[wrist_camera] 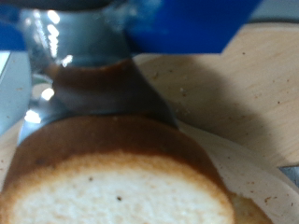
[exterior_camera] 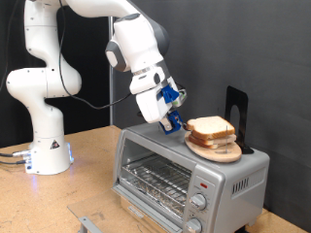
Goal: Make a piece of toast with the oven
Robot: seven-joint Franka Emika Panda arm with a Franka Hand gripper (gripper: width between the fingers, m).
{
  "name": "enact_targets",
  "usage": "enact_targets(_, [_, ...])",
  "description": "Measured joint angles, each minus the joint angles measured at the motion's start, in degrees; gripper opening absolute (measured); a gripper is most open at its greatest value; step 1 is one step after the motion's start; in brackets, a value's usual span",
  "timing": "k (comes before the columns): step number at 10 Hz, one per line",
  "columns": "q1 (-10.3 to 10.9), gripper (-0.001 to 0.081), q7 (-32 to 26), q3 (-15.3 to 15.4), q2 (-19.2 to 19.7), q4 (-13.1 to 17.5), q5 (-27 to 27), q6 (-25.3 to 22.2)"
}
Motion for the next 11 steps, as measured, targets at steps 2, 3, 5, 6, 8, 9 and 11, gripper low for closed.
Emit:
enact_targets(2, [0.0, 0.0400, 0.0, 0.1, -0.1, 0.1, 0.0, 0.1])
enact_targets(3, [0.0, 0.0400, 0.0, 0.2, -0.4, 0.2, 0.0, 0.1])
enact_targets(5, [0.1, 0.0400, 0.1, 0.3, -1.3, 0.3, 0.3, 0.0])
enact_targets(6, [0.2, 0.0400, 0.1, 0.3, -2.0, 0.3, 0.6, -0.3])
enact_targets(8, [0.2, 0.0400, -0.1, 0.2, -3.5, 0.3, 2.0, -1.8])
enact_targets(9, [0.2, 0.0400, -0.3, -0.1, -4.4, 0.3, 2.7, -2.8])
enact_targets(11, [0.1, 0.0400, -0.3, -1.0, -6.1, 0.3, 3.1, -6.1])
